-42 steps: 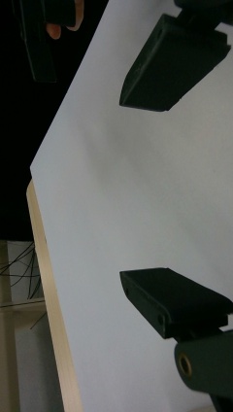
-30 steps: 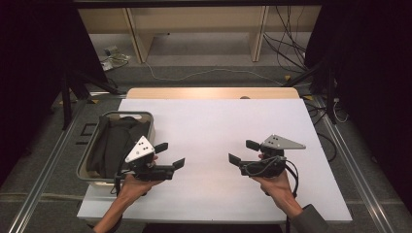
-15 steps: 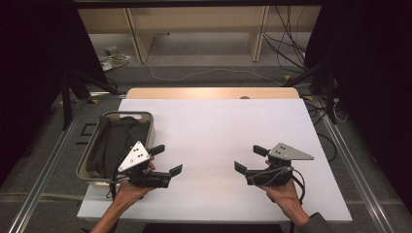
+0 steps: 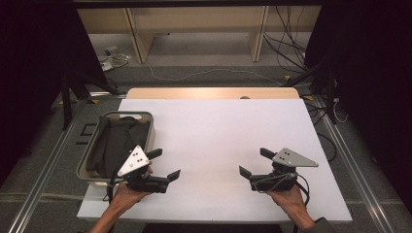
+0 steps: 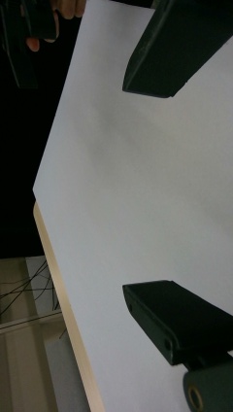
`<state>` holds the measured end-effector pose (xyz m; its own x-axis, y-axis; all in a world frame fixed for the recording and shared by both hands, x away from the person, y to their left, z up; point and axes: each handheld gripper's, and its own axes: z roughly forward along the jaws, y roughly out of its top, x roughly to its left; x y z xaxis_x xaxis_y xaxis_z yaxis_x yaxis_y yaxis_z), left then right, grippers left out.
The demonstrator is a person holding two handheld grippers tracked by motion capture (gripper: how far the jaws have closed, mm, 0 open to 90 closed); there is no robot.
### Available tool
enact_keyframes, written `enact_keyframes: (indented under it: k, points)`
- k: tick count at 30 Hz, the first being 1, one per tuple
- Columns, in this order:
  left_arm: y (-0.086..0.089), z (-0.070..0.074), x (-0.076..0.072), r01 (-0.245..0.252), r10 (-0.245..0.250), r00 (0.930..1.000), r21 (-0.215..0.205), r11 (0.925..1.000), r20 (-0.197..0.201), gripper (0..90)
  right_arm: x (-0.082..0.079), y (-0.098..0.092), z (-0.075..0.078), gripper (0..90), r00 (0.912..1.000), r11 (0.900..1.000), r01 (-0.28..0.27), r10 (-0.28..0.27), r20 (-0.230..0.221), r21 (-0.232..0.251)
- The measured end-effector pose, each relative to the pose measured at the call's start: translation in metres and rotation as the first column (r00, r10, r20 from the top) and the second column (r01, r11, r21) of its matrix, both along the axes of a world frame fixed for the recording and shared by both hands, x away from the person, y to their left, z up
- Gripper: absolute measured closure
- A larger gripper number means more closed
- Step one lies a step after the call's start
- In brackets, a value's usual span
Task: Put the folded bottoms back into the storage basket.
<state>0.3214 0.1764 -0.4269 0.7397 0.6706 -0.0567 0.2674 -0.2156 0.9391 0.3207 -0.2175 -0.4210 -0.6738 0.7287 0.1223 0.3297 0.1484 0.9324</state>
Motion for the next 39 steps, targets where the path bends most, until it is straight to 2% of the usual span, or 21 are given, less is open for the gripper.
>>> enact_keyframes:
  k: [4, 11, 15, 19, 26, 29, 34, 39]
  points:
    - [0.002, 0.0, -0.002, -0.005, 0.005, 1.0, -0.007, 1.0, -0.003, 6.2, -0.002, -0.002, -0.001, 3.1, 1.0, 1.0, 0.006, -0.006, 0.0, -0.004]
    - [0.003, -0.004, -0.005, -0.001, 0.001, 1.0, 0.008, 1.0, -0.007, 5.0, -0.007, -0.009, -0.005, 1.9, 0.9997, 1.0, 0.023, -0.023, -0.01, -0.003]
    - [0.006, -0.006, -0.007, -0.004, 0.004, 0.9997, -0.005, 1.0, -0.024, 4.0, -0.01, -0.014, -0.006, 1.3, 0.9995, 0.999, 0.032, -0.032, -0.008, 0.001]
    - [0.007, -0.008, -0.009, -0.002, 0.003, 0.9993, 0.006, 1.0, -0.039, 3.7, -0.013, -0.018, -0.01, 0.4, 0.9987, 0.999, 0.045, -0.045, -0.024, 0.004]
    - [0.008, -0.008, -0.015, -0.009, 0.01, 0.9995, 0.017, 0.9998, -0.029, 2.4, -0.019, -0.021, -0.011, 0.4, 0.9981, 0.998, 0.056, -0.056, -0.024, -0.001]
    - [0.009, -0.011, -0.016, -0.017, 0.017, 0.9986, 0.006, 0.9998, -0.051, 2.0, -0.021, -0.024, -0.011, 0.3, 0.9979, 0.998, 0.06, -0.06, -0.026, 0.002]
    - [0.011, -0.018, -0.018, -0.024, 0.027, 0.9981, 0.046, 0.9986, -0.056, 0.1, -0.024, -0.028, -0.011, 0.3, 0.9974, 0.998, 0.069, -0.069, -0.022, 0.002]
    - [0.016, -0.013, -0.018, -0.053, 0.053, 0.998, 0.006, 0.9986, -0.034, 0.0, -0.024, -0.028, -0.01, 0.3, 0.9974, 0.998, 0.069, -0.069, -0.02, 0.004]
